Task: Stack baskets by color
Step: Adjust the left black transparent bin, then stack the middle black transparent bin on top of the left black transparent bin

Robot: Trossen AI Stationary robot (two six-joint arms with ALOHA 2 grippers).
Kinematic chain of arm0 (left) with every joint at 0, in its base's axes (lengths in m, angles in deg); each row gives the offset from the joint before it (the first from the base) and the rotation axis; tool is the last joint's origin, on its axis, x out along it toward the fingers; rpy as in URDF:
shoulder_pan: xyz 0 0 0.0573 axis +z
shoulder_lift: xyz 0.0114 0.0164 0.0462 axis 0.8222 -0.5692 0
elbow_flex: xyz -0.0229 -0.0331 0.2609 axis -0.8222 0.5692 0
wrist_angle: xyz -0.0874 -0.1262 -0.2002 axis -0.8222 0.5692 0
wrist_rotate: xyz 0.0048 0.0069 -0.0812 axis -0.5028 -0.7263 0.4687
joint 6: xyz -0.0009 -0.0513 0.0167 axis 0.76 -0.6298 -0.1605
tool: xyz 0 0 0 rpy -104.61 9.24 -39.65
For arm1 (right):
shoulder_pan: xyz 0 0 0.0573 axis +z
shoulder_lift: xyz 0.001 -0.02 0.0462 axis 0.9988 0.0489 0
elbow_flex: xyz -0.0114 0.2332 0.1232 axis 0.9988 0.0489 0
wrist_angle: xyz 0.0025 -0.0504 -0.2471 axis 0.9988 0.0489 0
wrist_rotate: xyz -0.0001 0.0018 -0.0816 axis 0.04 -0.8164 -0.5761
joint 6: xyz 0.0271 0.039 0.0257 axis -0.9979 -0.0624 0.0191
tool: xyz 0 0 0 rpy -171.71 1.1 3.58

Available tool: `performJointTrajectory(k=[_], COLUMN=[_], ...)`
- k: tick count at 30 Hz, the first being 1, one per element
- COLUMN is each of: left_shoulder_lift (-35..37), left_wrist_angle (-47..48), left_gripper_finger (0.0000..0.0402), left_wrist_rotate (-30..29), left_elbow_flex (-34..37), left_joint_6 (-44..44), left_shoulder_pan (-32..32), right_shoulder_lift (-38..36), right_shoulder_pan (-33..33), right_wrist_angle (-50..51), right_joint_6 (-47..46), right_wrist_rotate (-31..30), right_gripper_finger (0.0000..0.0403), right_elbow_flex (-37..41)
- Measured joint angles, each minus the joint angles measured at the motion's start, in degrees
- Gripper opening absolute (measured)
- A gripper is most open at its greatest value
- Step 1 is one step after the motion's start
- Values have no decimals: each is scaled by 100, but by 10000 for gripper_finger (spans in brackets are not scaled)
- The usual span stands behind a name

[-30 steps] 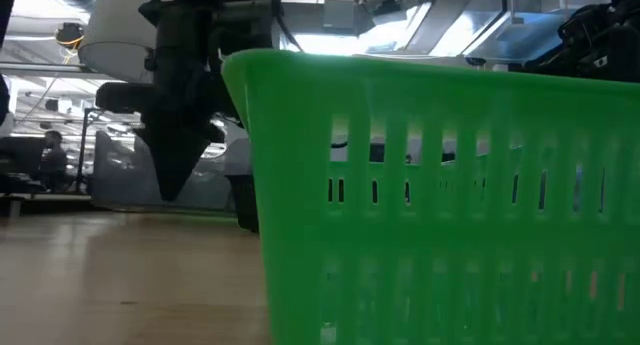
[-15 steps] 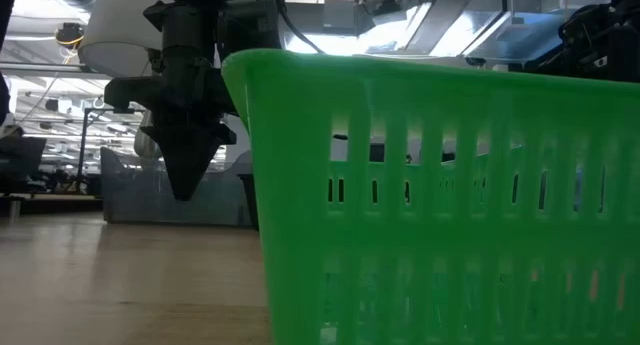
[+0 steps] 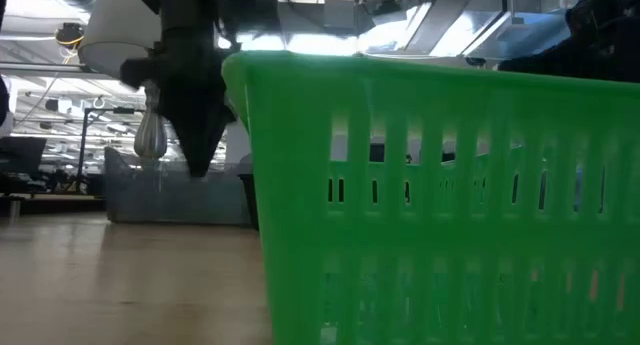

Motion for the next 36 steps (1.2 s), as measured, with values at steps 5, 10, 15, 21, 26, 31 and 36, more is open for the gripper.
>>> performJointTrajectory(k=[5,10,15,21,26,31,36], left_shoulder_lift=[503,1004,1531,2103,2524,2811,3050], left_wrist_angle=[-6,-26,-101,-18,-35,-4,-1], left_gripper_finger=[60,62,59,58,58,58,58], left_wrist_rotate=[-532,-705,-587,-578,-584,-578,-601], left_elbow_flex=[-322,-591,-871,-1026,-1028,-1026,-1026], left_joint_6=[-3,-121,-677,-1052,-1061,-1063,-1069], left_shoulder_pan=[-18,-18,-18,-22,-103,-269,-445], right_shoulder_lift=[213,927,2217,4087,5531,6608,7270], right_shoulder_pan=[1,2,3,0,4,1,0], right_wrist_angle=[894,1901,2673,4081,5079,5317,5311], right_joint_6=[-30,-22,-152,-3,764,822,-84], right_wrist_rotate=[0,-105,-227,-459,-409,-404,-406], right_gripper_finger=[12,12,12,12,12,12,12], right_elbow_flex=[-727,-1772,-2936,-4424,-5576,-6538,-7194])
